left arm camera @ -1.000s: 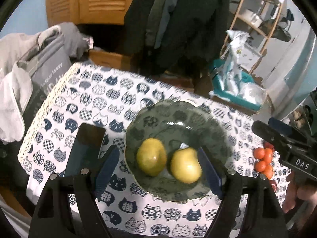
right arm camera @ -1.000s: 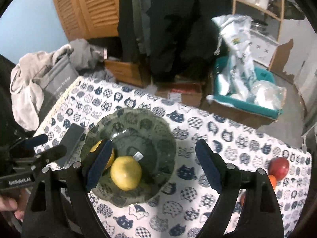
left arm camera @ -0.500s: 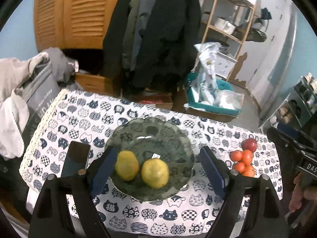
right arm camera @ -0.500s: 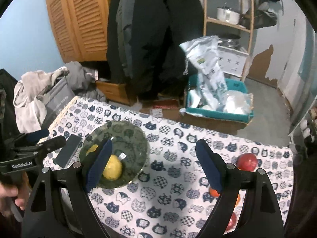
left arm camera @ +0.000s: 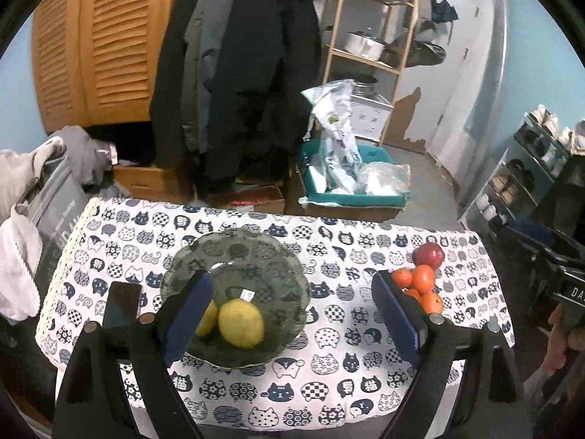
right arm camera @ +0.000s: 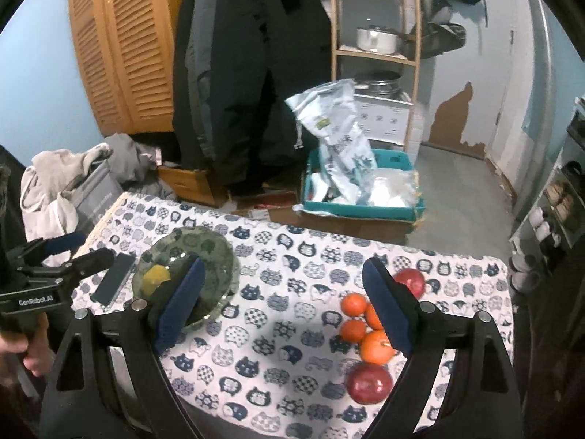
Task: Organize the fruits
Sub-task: 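Withdraw both tools from the bowl and move toward the remaining fruits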
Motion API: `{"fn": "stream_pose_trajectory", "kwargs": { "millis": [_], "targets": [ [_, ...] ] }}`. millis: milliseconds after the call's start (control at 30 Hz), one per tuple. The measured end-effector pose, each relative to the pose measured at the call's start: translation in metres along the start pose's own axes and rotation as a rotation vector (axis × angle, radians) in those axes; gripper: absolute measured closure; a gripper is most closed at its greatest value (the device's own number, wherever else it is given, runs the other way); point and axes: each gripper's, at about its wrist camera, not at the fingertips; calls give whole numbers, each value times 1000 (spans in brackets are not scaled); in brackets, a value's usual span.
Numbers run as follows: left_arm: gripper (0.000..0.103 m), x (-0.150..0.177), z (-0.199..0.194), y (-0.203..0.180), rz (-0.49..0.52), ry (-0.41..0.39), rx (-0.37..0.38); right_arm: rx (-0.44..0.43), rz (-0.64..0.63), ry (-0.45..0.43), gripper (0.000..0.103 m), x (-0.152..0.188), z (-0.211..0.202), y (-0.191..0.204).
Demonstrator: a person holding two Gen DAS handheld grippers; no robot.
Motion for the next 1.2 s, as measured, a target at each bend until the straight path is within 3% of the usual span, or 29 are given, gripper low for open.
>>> {"fn": "stream_pose_trajectory", "kwargs": {
  "millis": [333,733,1200],
  "targets": [
    [9,4,21,-32,46,45,24,47,47,8,12,15,-5,-40],
    [9,12,62,-63,117,110,16,93,89,99,12,45,22,-75],
    [9,48,135,-72,102,270,25,124,118,326,12,105,98,-94]
  ]
}}
Point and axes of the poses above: each gripper's, at about its wrist camera, not at the fingertips, and z roughly the way its jaws point, y to its left, x to its underside, and after that the axes turned 13 degrees about x, right-handed
